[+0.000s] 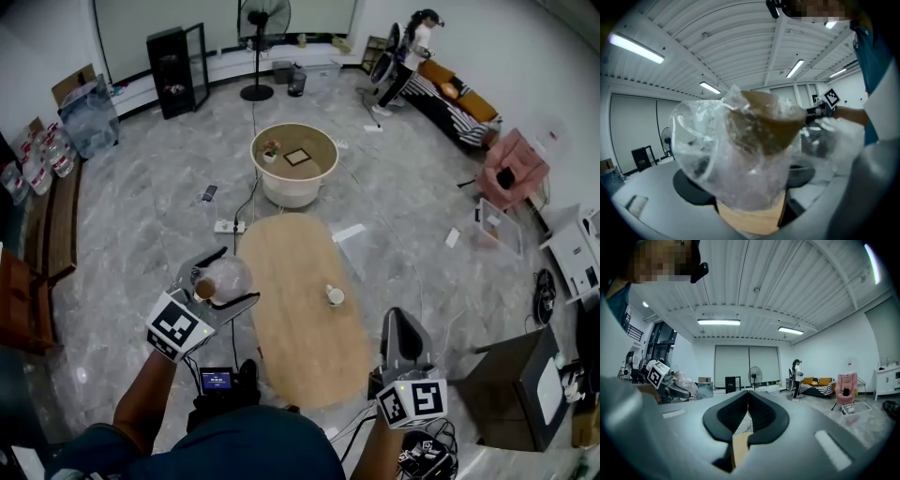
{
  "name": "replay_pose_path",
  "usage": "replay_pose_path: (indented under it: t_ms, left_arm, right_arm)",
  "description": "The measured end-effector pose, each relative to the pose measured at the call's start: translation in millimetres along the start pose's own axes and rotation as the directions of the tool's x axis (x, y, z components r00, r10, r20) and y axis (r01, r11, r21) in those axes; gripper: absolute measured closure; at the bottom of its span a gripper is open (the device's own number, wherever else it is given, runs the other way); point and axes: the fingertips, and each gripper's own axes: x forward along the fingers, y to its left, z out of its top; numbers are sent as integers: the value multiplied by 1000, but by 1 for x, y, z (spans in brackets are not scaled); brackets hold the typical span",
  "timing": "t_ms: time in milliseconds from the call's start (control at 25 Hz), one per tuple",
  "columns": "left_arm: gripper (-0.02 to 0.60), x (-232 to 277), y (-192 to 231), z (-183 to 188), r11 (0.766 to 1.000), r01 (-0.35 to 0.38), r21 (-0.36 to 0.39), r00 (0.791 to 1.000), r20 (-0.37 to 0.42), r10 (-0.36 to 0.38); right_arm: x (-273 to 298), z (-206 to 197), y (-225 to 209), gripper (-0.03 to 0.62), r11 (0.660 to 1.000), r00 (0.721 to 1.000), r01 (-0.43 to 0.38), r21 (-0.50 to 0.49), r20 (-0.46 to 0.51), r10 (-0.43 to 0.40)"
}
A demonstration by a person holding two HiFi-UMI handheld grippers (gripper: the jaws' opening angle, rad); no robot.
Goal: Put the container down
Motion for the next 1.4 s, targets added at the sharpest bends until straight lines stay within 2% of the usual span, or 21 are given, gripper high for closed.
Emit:
replay_pose_path:
  t_ms: [400,760,1120,1400]
  left_arm:
    - [178,33,74,-25,996,84,-1,996,15,-84]
    - [178,42,114,-41,993,118,-22,993,22,-117]
    - [178,50,116,-52,994,96,-47,995,-3,-96]
    - [178,50,99,-57,998,17,-61,998,-54,-20]
  right_arm:
    - [65,-9,24,583,997,995,79,-16,-53,-80]
    - [112,-10,45,583,996,993,75,-36,-91,-78]
    - [126,-23,38,583,999,992,41,-21,-116,-43]
    - [125,-40,26,583,998,991,-53,18,-120,54]
